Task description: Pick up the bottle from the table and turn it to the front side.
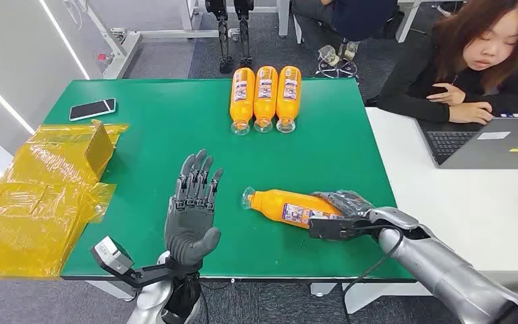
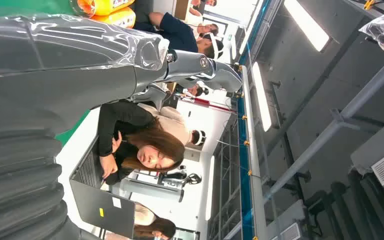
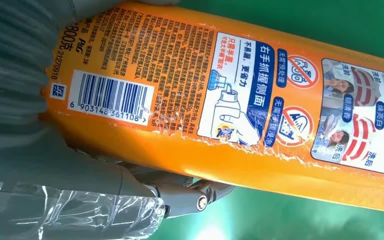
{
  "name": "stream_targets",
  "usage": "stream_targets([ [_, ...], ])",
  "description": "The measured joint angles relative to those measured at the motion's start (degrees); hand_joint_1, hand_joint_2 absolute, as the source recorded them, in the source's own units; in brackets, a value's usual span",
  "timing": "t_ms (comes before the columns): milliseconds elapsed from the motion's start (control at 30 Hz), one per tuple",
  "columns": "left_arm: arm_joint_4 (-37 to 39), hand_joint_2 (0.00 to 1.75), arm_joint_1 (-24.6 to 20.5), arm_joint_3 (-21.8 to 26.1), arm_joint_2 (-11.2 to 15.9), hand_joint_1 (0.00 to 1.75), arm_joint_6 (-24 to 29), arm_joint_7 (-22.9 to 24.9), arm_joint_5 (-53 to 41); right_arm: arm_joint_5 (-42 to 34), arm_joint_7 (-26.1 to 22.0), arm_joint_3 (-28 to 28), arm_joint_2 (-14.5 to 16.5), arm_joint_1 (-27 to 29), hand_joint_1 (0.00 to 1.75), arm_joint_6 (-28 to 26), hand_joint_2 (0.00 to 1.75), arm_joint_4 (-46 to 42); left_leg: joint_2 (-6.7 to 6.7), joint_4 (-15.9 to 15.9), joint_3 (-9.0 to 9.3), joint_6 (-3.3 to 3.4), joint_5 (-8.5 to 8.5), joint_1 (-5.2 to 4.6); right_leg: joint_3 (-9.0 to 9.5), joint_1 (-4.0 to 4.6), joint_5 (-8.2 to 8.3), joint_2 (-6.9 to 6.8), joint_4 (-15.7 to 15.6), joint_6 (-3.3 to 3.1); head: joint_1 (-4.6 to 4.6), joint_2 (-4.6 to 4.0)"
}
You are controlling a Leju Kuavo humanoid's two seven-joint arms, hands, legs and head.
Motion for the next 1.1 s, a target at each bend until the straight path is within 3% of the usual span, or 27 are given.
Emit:
stream_targets([
  [133, -0.03, 1.75, 0.58, 0.01, 0.06, 0.0, 0.48, -0.43, -0.4, 3.23, 0.0, -3.04, -0.52, 2.93, 1.75, -4.22, 1.75, -3.58, -0.01, 0.0, -0.02, 0.0, -0.01, 0.0, -0.01, 0.0, 0.0, -0.01, 0.0, 0.01, 0.01, 0.0],
  [300, -0.45, 1.75, 1.72, 0.14, 0.23, 0.0, 0.72, -0.78, -2.01, 8.49, 0.79, -10.41, -2.01, 10.49, 1.75, -10.51, 1.75, -13.58, -0.16, 0.0, -0.31, 0.01, -0.01, -0.02, -0.24, -0.03, -0.04, -0.15, 0.01, 0.0, 0.01, 0.0],
  [500, -0.69, 1.75, 1.75, 0.51, 0.36, 0.0, 1.07, -0.57, -3.06, 11.07, 1.6, -19.26, -5.17, 20.84, 1.75, -12.18, 1.75, -28.63, -0.42, 0.02, -0.79, 0.01, 0.0, -0.05, -0.68, -0.07, -0.06, -0.39, 0.06, 0.0, 0.0, 0.0],
  [700, -0.68, 1.75, 1.08, 1.25, 0.99, 0.0, 4.8, -1.64, -3.88, 13.18, -0.43, -26.86, -7.52, 28.68, 1.75, -12.98, 1.75, -41.94, -0.36, 0.0, -1.03, 0.0, -0.01, -0.04, -0.96, -0.07, -0.08, -0.31, 0.07, -0.01, 0.01, -0.01],
  [867, -0.23, 1.75, -0.12, 2.73, 1.91, 0.0, 7.0, -1.76, -3.69, 16.2, -1.29, -27.7, -6.7, 31.01, 1.75, -14.08, 1.75, -45.62, -0.36, -0.02, -1.06, -0.01, 0.01, -0.02, -0.99, -0.07, -0.08, -0.32, 0.09, -0.02, 0.0, 0.0],
  [1100, 0.81, 1.75, -1.56, 4.55, 2.23, 0.0, 5.55, -1.78, -3.78, 21.77, -1.45, -27.45, -0.79, 32.37, 1.75, -17.81, 1.75, -46.3, -0.33, -0.03, -1.07, -0.04, 0.03, -0.03, -1.03, -0.06, -0.08, -0.31, 0.12, -0.02, 0.0, 0.0],
])
